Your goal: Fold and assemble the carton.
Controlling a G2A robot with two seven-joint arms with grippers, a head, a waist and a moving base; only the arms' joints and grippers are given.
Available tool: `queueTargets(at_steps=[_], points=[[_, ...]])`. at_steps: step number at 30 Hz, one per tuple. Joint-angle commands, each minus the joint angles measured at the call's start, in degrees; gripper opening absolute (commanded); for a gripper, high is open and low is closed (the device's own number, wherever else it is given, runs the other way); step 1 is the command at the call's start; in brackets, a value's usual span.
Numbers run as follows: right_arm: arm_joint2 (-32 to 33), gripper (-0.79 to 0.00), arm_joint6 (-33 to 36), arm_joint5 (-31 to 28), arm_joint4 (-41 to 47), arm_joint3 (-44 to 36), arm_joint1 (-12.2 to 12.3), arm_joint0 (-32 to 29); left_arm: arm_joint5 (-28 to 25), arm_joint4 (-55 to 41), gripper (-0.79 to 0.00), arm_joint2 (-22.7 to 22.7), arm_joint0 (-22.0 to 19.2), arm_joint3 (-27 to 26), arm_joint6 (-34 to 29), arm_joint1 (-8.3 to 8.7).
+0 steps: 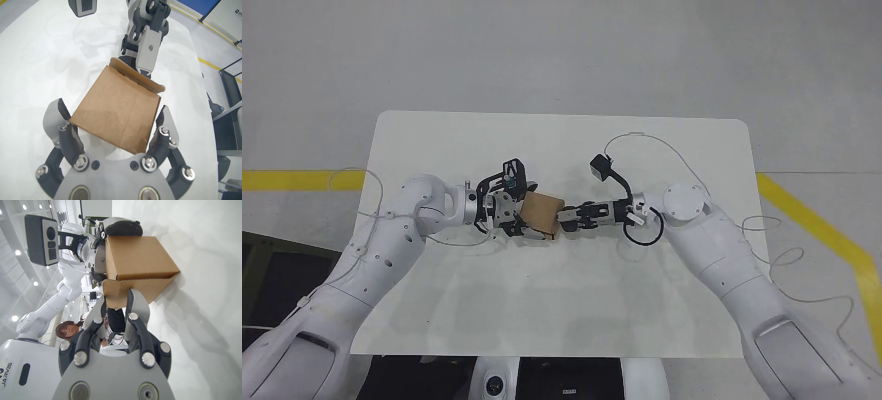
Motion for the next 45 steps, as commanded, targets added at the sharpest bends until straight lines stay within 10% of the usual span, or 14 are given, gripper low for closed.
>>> queueTargets(at_steps=[1, 45], points=[[0.0, -0.616, -0.1, 0.2, -0.5, 0.1, 0.0, 0.1, 0.0, 0.0, 0.000, 0.1, 0.0, 0.0, 0.0, 0.03], [0.6, -0.659, -0.8, 5.7, -7.9, -5.2, 0.6, -0.2, 0.0, 0.1, 0.000, 0.1, 0.1, -0.2, 0.6, 0.27]])
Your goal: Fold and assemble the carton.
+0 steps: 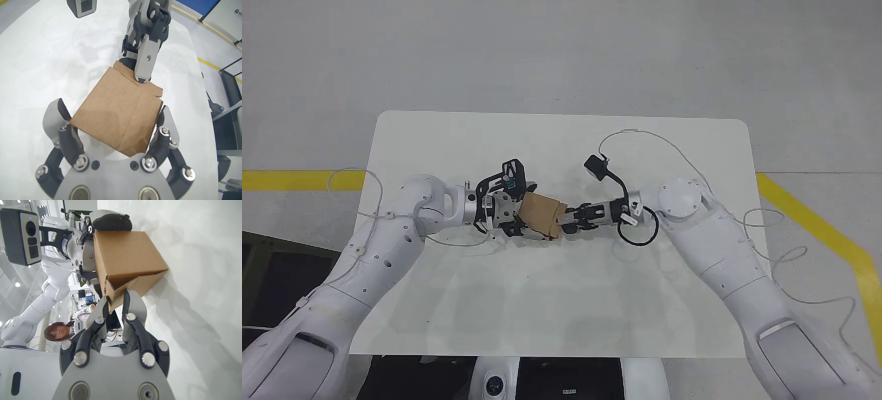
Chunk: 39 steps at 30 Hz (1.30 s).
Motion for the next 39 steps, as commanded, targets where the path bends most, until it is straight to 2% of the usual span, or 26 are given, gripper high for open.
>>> queueTargets(at_steps=[1, 15, 22, 25, 29, 33, 36, 39], points=[[-0.3, -0.671, 0.1, 0.2, -0.1, 0.4, -0.1, 0.3, 0.0, 0.1, 0.000, 0.0, 0.0, -0.1, 0.1, 0.01], [-0.9, -0.674, 0.4, 0.5, 0.1, 0.6, -0.8, 1.4, 0.0, 0.2, 0.000, 0.0, 0.0, -0.1, 0.2, 0.04], [-1.7, -0.637, 0.8, -0.3, 0.7, 2.2, -1.4, 2.3, 0.0, 0.2, 0.000, 0.1, 0.0, -0.1, 0.2, 0.05], [-1.1, -0.585, 1.1, -0.8, 1.1, 2.4, -1.2, 2.1, 0.0, 0.1, 0.000, 0.1, -0.1, 0.0, 0.0, 0.05], [0.1, -0.570, 1.9, -1.0, 1.1, 1.3, -0.7, 1.1, 0.0, 0.1, 0.000, 0.2, -0.1, 0.0, -0.1, 0.06], [1.2, -0.628, 3.0, -0.4, 0.8, -0.6, 0.0, -0.2, 0.0, 0.1, 0.000, 0.3, -0.1, 0.1, -0.1, 0.05], [1.8, -0.773, 4.2, 0.7, 0.4, -2.1, 0.5, -1.1, 0.0, 0.0, 0.000, 0.3, -0.2, 0.1, -0.1, 0.03], [1.7, -0.785, 4.7, 1.7, 0.2, -3.1, 0.6, -1.8, 0.0, 0.0, 0.000, 0.3, -0.2, 0.2, -0.2, 0.02]])
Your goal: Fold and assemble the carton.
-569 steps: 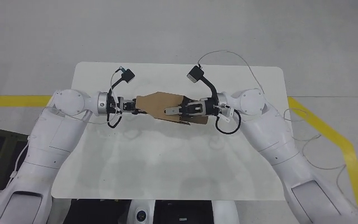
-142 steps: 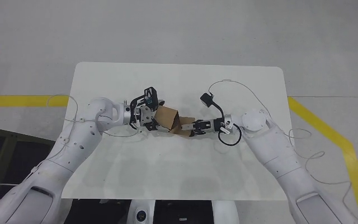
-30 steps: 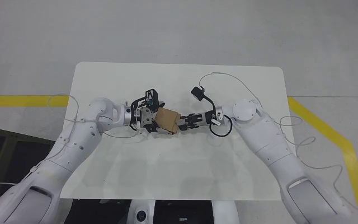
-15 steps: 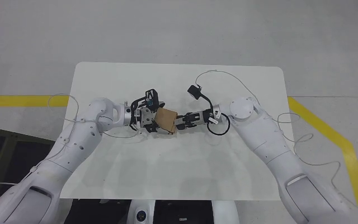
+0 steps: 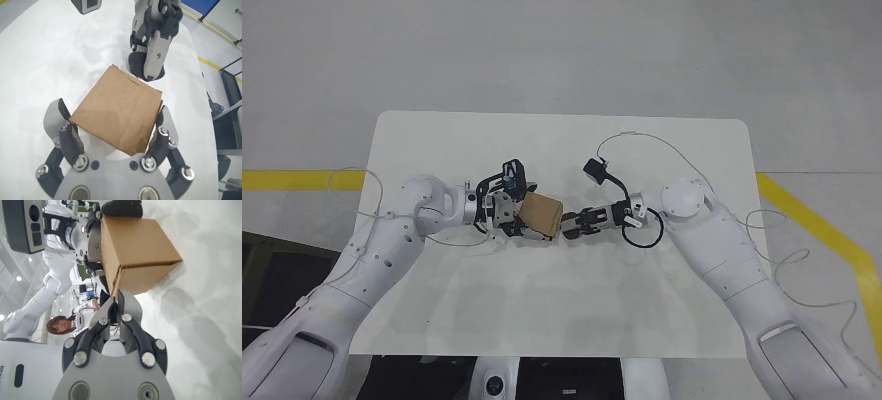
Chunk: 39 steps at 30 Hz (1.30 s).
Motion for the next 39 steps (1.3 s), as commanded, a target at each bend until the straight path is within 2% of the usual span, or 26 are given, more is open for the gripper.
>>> queueTargets(at_steps=[1, 9, 24, 30, 35, 38, 39], points=[[-0.3, -0.785, 0.1, 0.5, 0.0, -0.4, 0.0, -0.3, 0.0, 0.0, 0.000, 0.0, 0.0, 0.0, 0.0, -0.01], [-2.0, -0.785, 0.3, 1.0, 0.8, 0.8, -0.8, 0.5, 0.0, 0.0, 0.000, 0.1, -0.1, 0.1, 0.0, -0.05], [-4.0, -0.785, 0.5, -1.7, 3.2, 5.3, -2.4, 3.2, 0.0, -0.1, 0.000, -0.1, -0.1, 0.3, 0.4, 0.01], [-2.5, -0.785, 1.4, -2.2, 3.2, 5.2, -1.8, 2.8, 0.0, -2.1, 0.000, -0.6, 0.2, -0.4, 0.5, 0.37], [0.1, -0.785, 1.2, -2.6, 2.1, 3.8, -0.6, 1.5, 0.0, -8.0, 0.000, -2.1, 0.4, -0.8, -0.3, 1.51], [2.0, -0.785, 0.8, -5.4, 1.2, 2.4, 0.3, 0.8, 0.0, -12.1, 0.000, -3.8, 0.7, -1.5, -0.4, 2.43], [3.0, -0.763, 0.3, -6.9, 1.1, 2.4, 0.6, 0.6, 0.0, -13.4, 0.000, -4.4, 0.9, -1.9, -0.5, 2.74]])
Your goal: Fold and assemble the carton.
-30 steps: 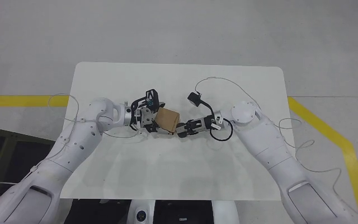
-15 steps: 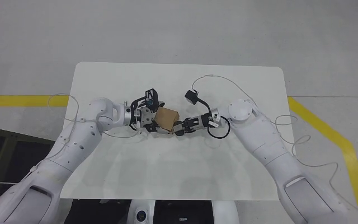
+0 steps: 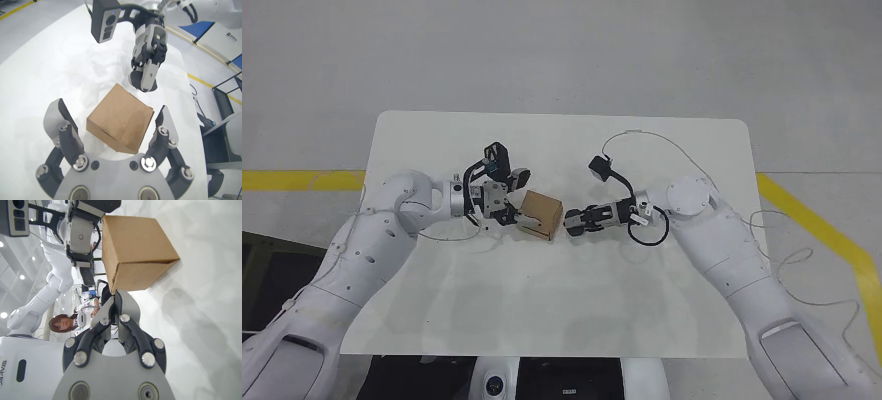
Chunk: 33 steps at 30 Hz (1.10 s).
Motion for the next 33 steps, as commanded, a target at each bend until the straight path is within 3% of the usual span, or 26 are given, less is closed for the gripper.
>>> queueTargets(at_steps=[1, 5, 6, 7, 8, 9, 16, 25, 33], points=[[1.9, -0.736, -0.8, -3.3, -0.4, -0.1, 0.6, -0.2, 0.0, -2.7, 0.000, -1.4, 0.3, -0.8, -0.2, 0.70], [4.5, -0.594, -1.3, -9.4, -0.8, 0.0, 1.5, -0.2, 0.1, -5.0, 0.000, -4.9, 0.6, -1.6, 0.4, 1.73], [5.1, -0.505, -1.3, -10.7, -0.4, 0.4, 1.6, -0.1, 0.5, -5.1, 0.000, -5.7, 0.6, -1.7, 0.6, 1.86], [5.6, -0.400, -1.5, -11.9, -1.0, 0.7, 1.8, 0.3, 0.9, -5.0, 0.000, -6.3, 0.6, -1.9, 0.7, 1.96], [6.0, -0.132, -1.6, -13.5, -1.2, 0.6, 2.0, 0.6, 1.4, -4.7, 0.000, -6.9, 0.5, -2.0, 0.9, 2.03], [6.4, 0.000, -2.1, -14.8, -1.4, 0.8, 2.1, 0.8, 1.9, -4.4, 0.000, -7.4, 0.4, -2.1, 1.1, 2.09], [8.5, 0.000, -11.1, -23.8, -6.7, 0.4, 3.3, 2.1, 4.2, 1.6, 0.000, -10.2, -0.9, -2.0, 3.8, 2.13], [13.3, 0.000, -24.9, -37.3, -17.2, 3.0, 6.1, 4.8, 2.3, 3.4, 0.000, -12.0, -3.4, 0.3, 4.8, 2.01], [16.9, 0.000, -30.0, -38.6, -25.4, 0.1, 7.5, 6.0, 2.3, 1.2, 0.000, -13.4, -4.7, 0.1, 1.9, 2.20]])
